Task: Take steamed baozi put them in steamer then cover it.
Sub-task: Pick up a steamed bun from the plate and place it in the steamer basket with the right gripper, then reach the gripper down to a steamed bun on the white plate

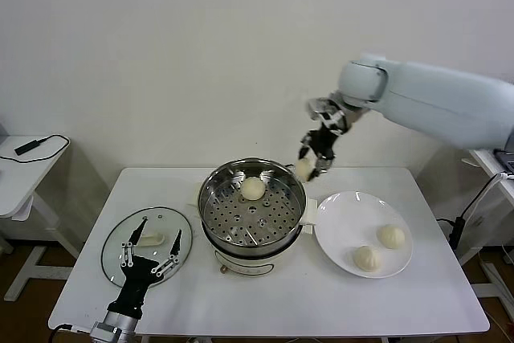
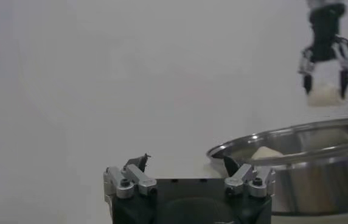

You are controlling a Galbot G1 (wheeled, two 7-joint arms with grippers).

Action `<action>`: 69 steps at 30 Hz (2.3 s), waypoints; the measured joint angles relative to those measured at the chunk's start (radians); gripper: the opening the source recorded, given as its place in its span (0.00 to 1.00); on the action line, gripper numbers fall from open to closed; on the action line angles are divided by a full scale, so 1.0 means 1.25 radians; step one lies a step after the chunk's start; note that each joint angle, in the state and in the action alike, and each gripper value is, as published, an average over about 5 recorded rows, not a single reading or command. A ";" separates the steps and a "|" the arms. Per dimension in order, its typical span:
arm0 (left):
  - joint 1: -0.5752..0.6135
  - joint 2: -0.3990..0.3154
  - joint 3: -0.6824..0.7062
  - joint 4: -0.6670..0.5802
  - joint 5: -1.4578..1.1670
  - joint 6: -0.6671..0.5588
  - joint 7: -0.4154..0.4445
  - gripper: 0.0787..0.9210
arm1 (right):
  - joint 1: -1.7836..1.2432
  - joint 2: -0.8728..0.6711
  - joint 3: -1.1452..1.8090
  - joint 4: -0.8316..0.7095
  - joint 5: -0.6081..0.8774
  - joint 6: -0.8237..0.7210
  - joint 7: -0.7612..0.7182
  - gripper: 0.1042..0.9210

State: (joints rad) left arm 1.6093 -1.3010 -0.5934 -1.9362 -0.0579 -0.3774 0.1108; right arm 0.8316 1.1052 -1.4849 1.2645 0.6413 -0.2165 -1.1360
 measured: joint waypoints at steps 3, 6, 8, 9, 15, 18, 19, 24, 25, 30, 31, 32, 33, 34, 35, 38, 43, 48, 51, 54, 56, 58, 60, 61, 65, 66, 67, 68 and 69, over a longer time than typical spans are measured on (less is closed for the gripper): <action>0.000 0.001 0.000 -0.003 0.000 -0.002 0.000 0.88 | 0.006 0.049 -0.016 0.005 0.036 -0.016 0.026 0.65; 0.000 0.001 -0.001 -0.003 0.000 -0.004 -0.001 0.88 | 0.003 0.095 -0.029 0.005 0.065 -0.032 0.057 0.65; 0.000 0.002 -0.001 -0.004 0.000 -0.005 -0.001 0.88 | -0.004 0.125 -0.038 0.002 0.079 -0.041 0.078 0.65; 0.000 0.001 -0.002 -0.004 0.000 -0.005 -0.001 0.88 | -0.008 0.139 -0.042 -0.001 0.084 -0.045 0.088 0.65; 0.001 0.001 -0.002 -0.007 -0.001 -0.007 -0.002 0.88 | -0.042 0.211 -0.067 -0.024 0.099 -0.073 0.148 0.65; 0.000 0.001 -0.002 -0.006 -0.001 -0.010 -0.002 0.88 | -0.060 0.237 -0.076 -0.035 0.106 -0.083 0.173 0.65; 0.000 0.001 -0.002 -0.006 -0.001 -0.010 -0.002 0.88 | -0.065 0.244 -0.078 -0.038 0.107 -0.086 0.180 0.65; -0.002 0.002 -0.002 -0.005 -0.001 -0.011 -0.002 0.88 | -0.090 0.268 -0.086 -0.047 0.111 -0.097 0.198 0.65; -0.002 0.002 -0.002 -0.004 -0.001 -0.012 -0.002 0.88 | -0.094 0.272 -0.088 -0.048 0.111 -0.099 0.200 0.65; -0.002 0.002 -0.006 -0.001 -0.001 -0.013 -0.002 0.88 | -0.112 0.286 -0.090 -0.056 0.112 -0.104 0.209 0.65; -0.002 0.002 -0.007 -0.001 -0.001 -0.014 -0.002 0.88 | -0.116 0.289 -0.091 -0.058 0.112 -0.105 0.211 0.66; -0.002 0.001 -0.008 -0.001 -0.001 -0.014 -0.002 0.88 | -0.119 0.292 -0.091 -0.059 0.112 -0.105 0.213 0.66; -0.001 0.001 -0.009 -0.001 -0.001 -0.014 -0.002 0.88 | -0.122 0.294 -0.091 -0.061 0.112 -0.106 0.215 0.67; -0.001 0.001 -0.010 -0.001 -0.001 -0.015 -0.002 0.88 | -0.125 0.296 -0.091 -0.062 0.112 -0.106 0.217 0.67; -0.001 0.001 -0.010 0.000 -0.001 -0.015 -0.002 0.88 | -0.127 0.297 -0.091 -0.063 0.111 -0.107 0.219 0.68; 0.000 0.000 -0.013 0.000 -0.001 -0.016 -0.002 0.88 | -0.131 0.298 -0.089 -0.063 0.110 -0.108 0.222 0.74; 0.001 0.000 -0.014 -0.001 -0.001 -0.017 -0.002 0.88 | -0.129 0.285 -0.080 -0.049 0.102 -0.110 0.224 0.87; -0.004 0.003 -0.013 0.003 -0.001 -0.017 -0.001 0.88 | -0.098 0.241 -0.078 -0.008 0.091 -0.109 0.213 0.88; -0.008 0.003 -0.009 0.005 -0.001 -0.017 -0.001 0.88 | -0.061 0.194 -0.085 0.033 0.083 -0.105 0.199 0.88; -0.012 0.004 -0.005 0.006 0.000 -0.016 -0.001 0.88 | -0.014 0.133 -0.098 0.077 0.072 -0.098 0.179 0.88; -0.014 0.004 -0.001 0.006 0.002 -0.015 -0.001 0.88 | 0.018 0.086 -0.112 0.106 0.061 -0.093 0.162 0.88; -0.016 0.004 0.002 0.006 0.004 -0.014 -0.001 0.88 | 0.044 0.036 -0.128 0.130 0.048 -0.087 0.145 0.88; -0.017 0.003 0.006 0.004 0.007 -0.013 -0.001 0.88 | 0.063 -0.015 -0.144 0.149 0.032 -0.080 0.130 0.88; -0.017 0.003 0.007 0.003 0.007 -0.013 -0.001 0.88 | 0.070 -0.041 -0.152 0.156 0.023 -0.076 0.124 0.88; -0.017 0.002 0.009 0.001 0.011 -0.012 -0.001 0.88 | 0.078 -0.139 -0.180 0.175 -0.016 -0.061 0.109 0.88; -0.017 0.001 0.010 0.001 0.012 -0.012 -0.001 0.88 | 0.076 -0.161 -0.185 0.177 -0.026 -0.057 0.107 0.88; -0.017 0.001 0.010 0.001 0.013 -0.013 -0.002 0.88 | 0.071 -0.182 -0.188 0.179 -0.037 -0.054 0.105 0.88; -0.016 0.000 0.010 0.002 0.014 -0.013 -0.002 0.88 | 0.065 -0.202 -0.191 0.180 -0.047 -0.051 0.104 0.88; -0.016 0.000 0.010 0.002 0.015 -0.013 -0.002 0.88 | 0.057 -0.220 -0.192 0.180 -0.057 -0.048 0.103 0.88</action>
State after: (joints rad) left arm 1.5899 -1.3014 -0.5807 -1.9333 -0.0394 -0.3933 0.1082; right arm 0.9028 0.8296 -1.7248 1.4898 0.5697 -0.2761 -1.0077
